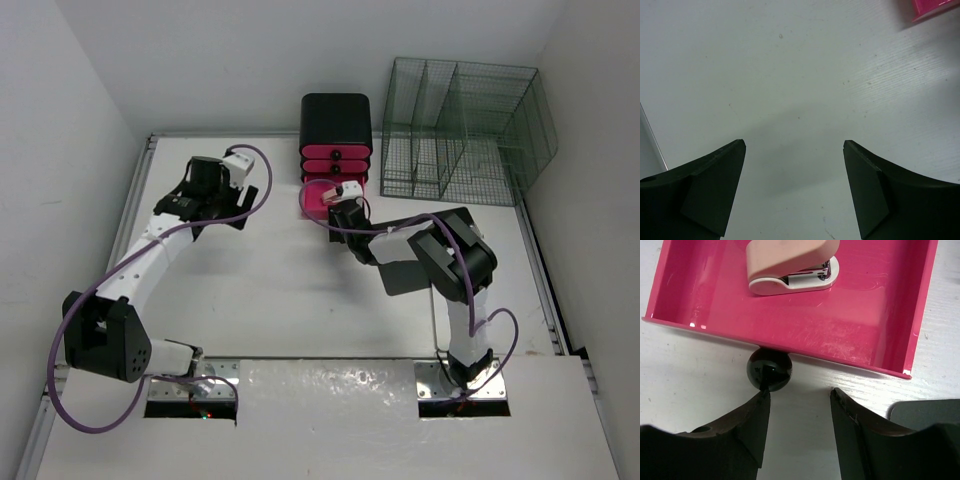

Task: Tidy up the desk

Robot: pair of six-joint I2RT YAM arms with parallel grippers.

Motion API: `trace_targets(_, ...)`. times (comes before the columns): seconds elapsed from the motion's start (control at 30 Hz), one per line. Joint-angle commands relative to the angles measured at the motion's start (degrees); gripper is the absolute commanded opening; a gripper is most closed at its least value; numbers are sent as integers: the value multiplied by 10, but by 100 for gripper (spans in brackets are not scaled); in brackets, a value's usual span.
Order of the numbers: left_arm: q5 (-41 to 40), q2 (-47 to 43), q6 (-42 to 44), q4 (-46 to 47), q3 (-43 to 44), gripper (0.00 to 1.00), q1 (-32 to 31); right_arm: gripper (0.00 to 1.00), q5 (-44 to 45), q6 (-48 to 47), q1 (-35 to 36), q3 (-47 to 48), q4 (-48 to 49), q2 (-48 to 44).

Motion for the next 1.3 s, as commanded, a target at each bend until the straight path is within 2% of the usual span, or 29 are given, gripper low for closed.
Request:
trace_targets(0.0,-6,0,6,29,-2,78,3,50,7,9,-1,9,32,-8)
trace_targets(0.3,-6,-1,7,28,-1,78,3,50,27,32,-1,69,15,37)
trace_targets(0.53,-6,6,8,28,1,78,3,46,53,26,-8,75,51,40)
trace_targets(0.7,-6,4,9,28,-1,78,3,40,18,28,-32,96,72,55)
trace_targets(1.27,-12,5,11,26,-1,78,3,40,2,21,-61,200,123,131)
